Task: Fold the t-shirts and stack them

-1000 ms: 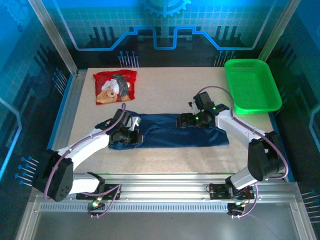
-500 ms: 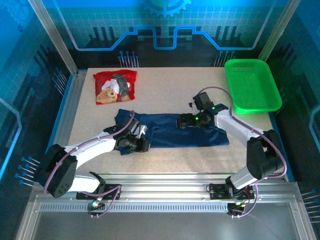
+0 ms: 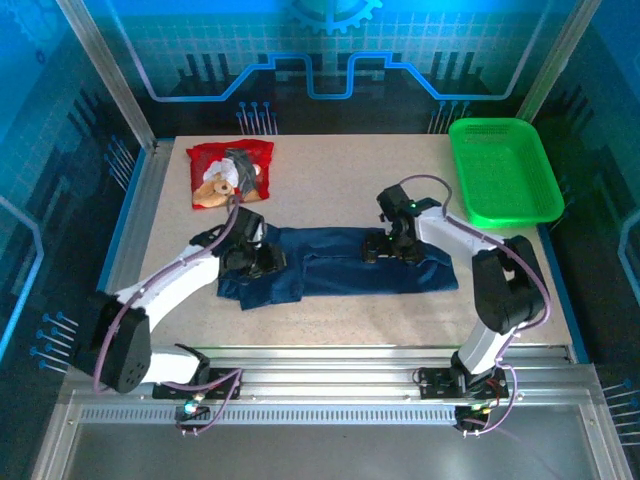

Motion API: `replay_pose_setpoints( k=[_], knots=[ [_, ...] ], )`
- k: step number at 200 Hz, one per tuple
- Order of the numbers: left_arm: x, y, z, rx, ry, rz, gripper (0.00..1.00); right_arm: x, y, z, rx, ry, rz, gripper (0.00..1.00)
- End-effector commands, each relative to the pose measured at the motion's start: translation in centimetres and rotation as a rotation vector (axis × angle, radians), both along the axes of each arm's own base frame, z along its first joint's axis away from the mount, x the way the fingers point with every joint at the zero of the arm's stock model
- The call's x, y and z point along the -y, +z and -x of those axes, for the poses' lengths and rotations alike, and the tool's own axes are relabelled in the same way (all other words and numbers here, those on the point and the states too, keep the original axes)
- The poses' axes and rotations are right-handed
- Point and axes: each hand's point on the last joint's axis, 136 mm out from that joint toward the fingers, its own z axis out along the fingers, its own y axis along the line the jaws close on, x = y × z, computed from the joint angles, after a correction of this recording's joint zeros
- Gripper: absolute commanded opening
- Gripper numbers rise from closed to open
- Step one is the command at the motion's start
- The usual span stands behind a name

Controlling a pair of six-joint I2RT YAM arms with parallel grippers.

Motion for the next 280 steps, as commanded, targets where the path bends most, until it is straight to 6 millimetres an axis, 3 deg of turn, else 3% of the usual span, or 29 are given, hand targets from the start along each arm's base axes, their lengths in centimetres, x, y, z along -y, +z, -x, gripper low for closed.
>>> replay_pose_setpoints(
  k=[1,33,65,98,137,166,201,241,280],
  knots=[
    [-4.5,-3.8,1.4,-0.192,0.136,-0.192,0.33,3.6,-1.2,0.8,-0.084,-0.053,0.183,0.87],
    [-4.0,-6.6,-2.6,-0.259,0.103,-0.253,0.3,4.4,-3.3,0.9,-0.157,-0.013,0.306,0.67],
    [-2.9,-8.6,-7.0,-0.287,0.041,-0.294,0.28,3.8,-4.0,2.5,-0.2,0.034,0.359,0.61],
    [-1.5,-8.8,-12.6,-0.238,-0.008,-0.308,0.29,1.8,-4.7,5.1,-0.277,0.067,0.303,0.61],
    [1.3,-8.7,-20.5,-0.165,-0.067,-0.282,0.31,-3.2,-5.6,6.6,-0.364,0.083,0.12,0.61],
    [4.3,-8.0,-25.7,-0.075,-0.099,-0.179,0.33,-7.8,-5.6,6.0,-0.415,0.118,-0.018,0.61],
    [6.4,-8.2,-30.2,0.014,-0.042,0.034,0.37,-12.6,-5.6,4.7,-0.474,0.128,-0.173,0.61],
    [5.6,-8.8,-34.4,0.097,0.071,0.18,0.36,-16.9,-5.8,3.4,-0.545,0.011,-0.346,0.61],
    [3.6,-7.7,-37.4,0.182,0.137,0.25,0.35,-20.5,-5.7,2.7,-0.592,-0.183,-0.511,0.61]
  ],
)
